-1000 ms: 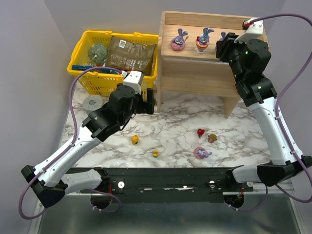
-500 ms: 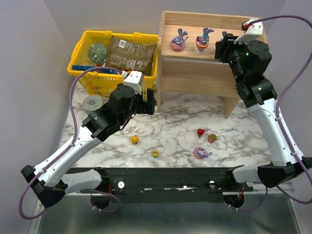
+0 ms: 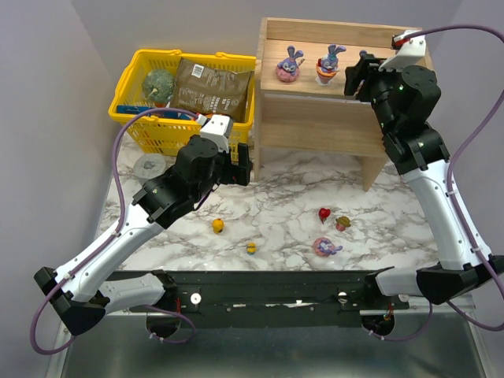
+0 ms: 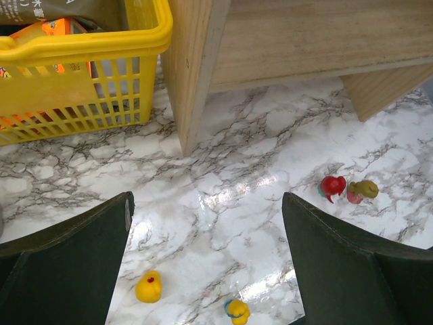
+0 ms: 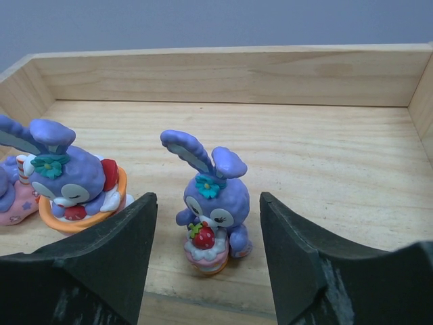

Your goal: Place and organize the plastic toys onto the shelf

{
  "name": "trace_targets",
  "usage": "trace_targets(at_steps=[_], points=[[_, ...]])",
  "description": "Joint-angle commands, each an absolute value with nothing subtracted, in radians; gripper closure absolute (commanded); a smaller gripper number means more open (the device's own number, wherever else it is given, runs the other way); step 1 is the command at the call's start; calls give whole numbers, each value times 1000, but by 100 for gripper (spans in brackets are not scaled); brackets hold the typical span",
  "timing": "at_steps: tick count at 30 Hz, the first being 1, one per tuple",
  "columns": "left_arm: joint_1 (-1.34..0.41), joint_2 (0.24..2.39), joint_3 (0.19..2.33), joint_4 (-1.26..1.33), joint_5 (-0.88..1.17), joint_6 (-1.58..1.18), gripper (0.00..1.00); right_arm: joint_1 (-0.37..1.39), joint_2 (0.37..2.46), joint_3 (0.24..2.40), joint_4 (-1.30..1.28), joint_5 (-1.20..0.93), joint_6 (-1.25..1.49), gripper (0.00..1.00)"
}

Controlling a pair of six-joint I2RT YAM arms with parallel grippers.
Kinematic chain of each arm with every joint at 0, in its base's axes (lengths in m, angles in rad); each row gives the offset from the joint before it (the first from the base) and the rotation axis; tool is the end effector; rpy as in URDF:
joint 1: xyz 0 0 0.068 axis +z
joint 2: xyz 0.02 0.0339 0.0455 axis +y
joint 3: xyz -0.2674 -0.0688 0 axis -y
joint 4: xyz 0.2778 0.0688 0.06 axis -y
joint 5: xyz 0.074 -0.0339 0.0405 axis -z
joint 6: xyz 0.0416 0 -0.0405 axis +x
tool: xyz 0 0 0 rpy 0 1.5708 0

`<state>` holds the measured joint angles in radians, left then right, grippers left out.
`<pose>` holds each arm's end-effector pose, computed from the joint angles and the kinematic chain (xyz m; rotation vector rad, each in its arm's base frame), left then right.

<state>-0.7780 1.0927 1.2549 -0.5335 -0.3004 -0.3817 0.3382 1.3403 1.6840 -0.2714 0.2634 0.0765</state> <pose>0.1991 -0.1789 0.4137 0.1855 1.9462 -0.4823 0.2999 0.0940 0.5322 0.0159 1.5024 0.1364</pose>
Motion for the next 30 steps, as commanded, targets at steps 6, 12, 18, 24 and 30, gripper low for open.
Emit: trace_targets(at_steps=[6, 12, 18, 24, 30], points=[[-770, 1078, 1281, -549, -276, -379, 1, 333, 1247, 1753, -336, 219, 63, 22], [-769, 1075, 1264, -540, -247, -387, 1, 333, 1160, 1752, -460, 184, 93, 15], [-769, 1118, 1258, -532, -82, -379, 1, 333, 1086, 1746, -748, 106, 193, 11], [-770, 1206, 1195, -468, 135, -422, 1, 333, 924, 1479, -894, 87, 340, 11], [-878, 1298, 1134, -338, 327, -460, 9, 333, 799, 1140, -908, 8, 494, 11]])
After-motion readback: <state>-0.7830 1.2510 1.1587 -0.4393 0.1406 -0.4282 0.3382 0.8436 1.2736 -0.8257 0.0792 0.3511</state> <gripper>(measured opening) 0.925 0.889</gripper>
